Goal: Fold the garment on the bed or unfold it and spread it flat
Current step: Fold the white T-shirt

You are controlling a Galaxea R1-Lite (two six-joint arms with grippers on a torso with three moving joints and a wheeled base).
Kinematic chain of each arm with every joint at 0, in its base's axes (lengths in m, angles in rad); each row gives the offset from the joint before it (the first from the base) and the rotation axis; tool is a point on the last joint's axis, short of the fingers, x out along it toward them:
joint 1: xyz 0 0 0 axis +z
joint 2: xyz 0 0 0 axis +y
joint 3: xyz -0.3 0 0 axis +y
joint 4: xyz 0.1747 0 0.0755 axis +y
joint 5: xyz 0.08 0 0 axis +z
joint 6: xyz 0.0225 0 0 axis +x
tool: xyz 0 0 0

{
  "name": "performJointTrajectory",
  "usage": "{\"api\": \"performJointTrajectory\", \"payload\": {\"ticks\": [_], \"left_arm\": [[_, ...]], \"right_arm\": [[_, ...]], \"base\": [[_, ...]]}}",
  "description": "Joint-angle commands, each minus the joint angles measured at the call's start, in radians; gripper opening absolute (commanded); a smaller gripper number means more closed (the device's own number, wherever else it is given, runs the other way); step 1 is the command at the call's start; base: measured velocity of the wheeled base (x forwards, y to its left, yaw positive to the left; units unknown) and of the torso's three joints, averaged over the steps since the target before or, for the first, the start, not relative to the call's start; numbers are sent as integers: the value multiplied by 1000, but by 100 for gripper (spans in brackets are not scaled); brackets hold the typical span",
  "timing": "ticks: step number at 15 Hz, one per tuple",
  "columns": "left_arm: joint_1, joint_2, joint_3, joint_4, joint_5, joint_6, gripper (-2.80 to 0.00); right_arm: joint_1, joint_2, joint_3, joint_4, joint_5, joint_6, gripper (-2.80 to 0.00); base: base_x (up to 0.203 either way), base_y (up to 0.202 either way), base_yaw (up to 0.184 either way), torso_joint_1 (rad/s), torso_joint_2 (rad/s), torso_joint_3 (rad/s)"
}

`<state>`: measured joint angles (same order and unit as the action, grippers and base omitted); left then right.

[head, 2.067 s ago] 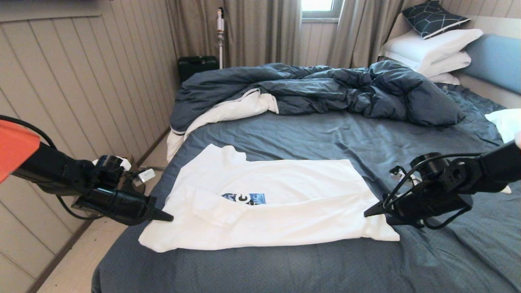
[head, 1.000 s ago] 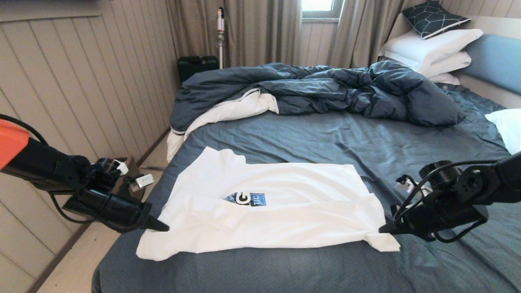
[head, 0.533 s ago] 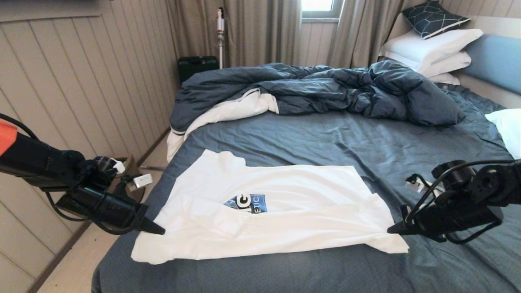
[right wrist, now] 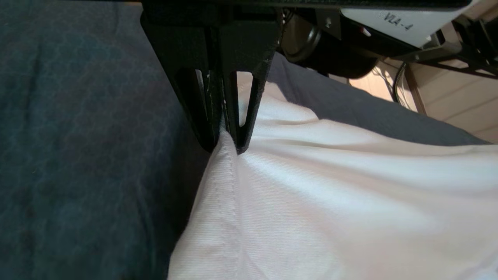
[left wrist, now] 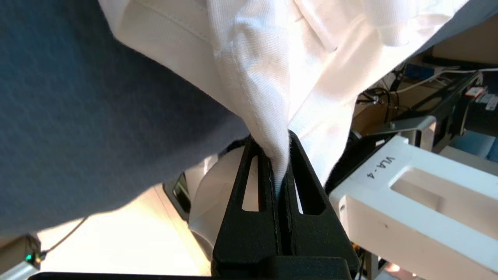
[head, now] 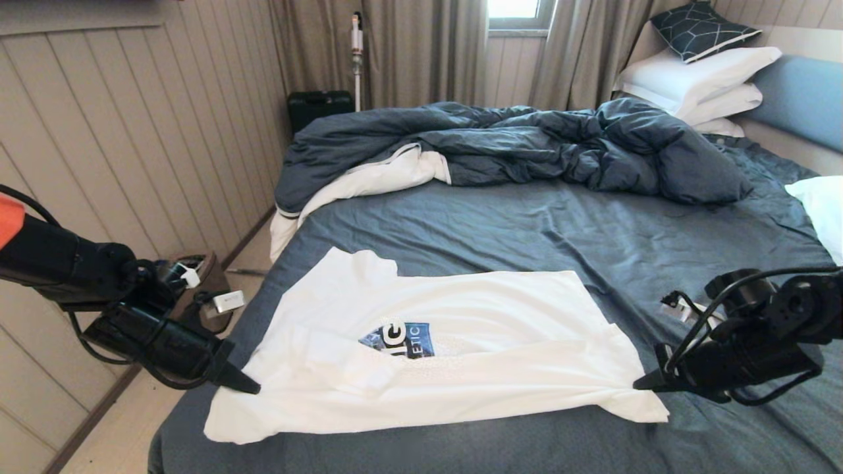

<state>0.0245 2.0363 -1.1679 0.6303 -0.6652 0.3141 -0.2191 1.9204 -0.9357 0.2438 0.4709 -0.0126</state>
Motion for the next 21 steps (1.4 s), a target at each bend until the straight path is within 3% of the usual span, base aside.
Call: {"api": "performJointTrajectory", "payload": {"ticks": [1,15,16,17,18,21], "left_arm": [[0,-15,11,18,1,6,-280],[-1,-4,62,34,-11,11,-280],[-1,-4,60,34,-11,13,-280],[-1,-5,60,34,-10,13,-280],[-1,-6,60,34,-13,22,0],[0,-17,64,25,-13,19,0]], "right_arm": [[0,-11,27,2,3,-10,-280],[7,-47,89,-6,0,-10,-280],[6,-47,93,-7,-2,-10,0],[6,-46,94,-8,-5,-10,0],[6,-41,94,-8,-5,-12,0],[5,-44,89,-8,-3,-13,0]], "base": [[0,0,0,0,0,0],[0,0,0,0,0,0],[0,0,0,0,0,0],[0,0,0,0,0,0],[0,0,0,0,0,0],[0,0,0,0,0,0]]}}
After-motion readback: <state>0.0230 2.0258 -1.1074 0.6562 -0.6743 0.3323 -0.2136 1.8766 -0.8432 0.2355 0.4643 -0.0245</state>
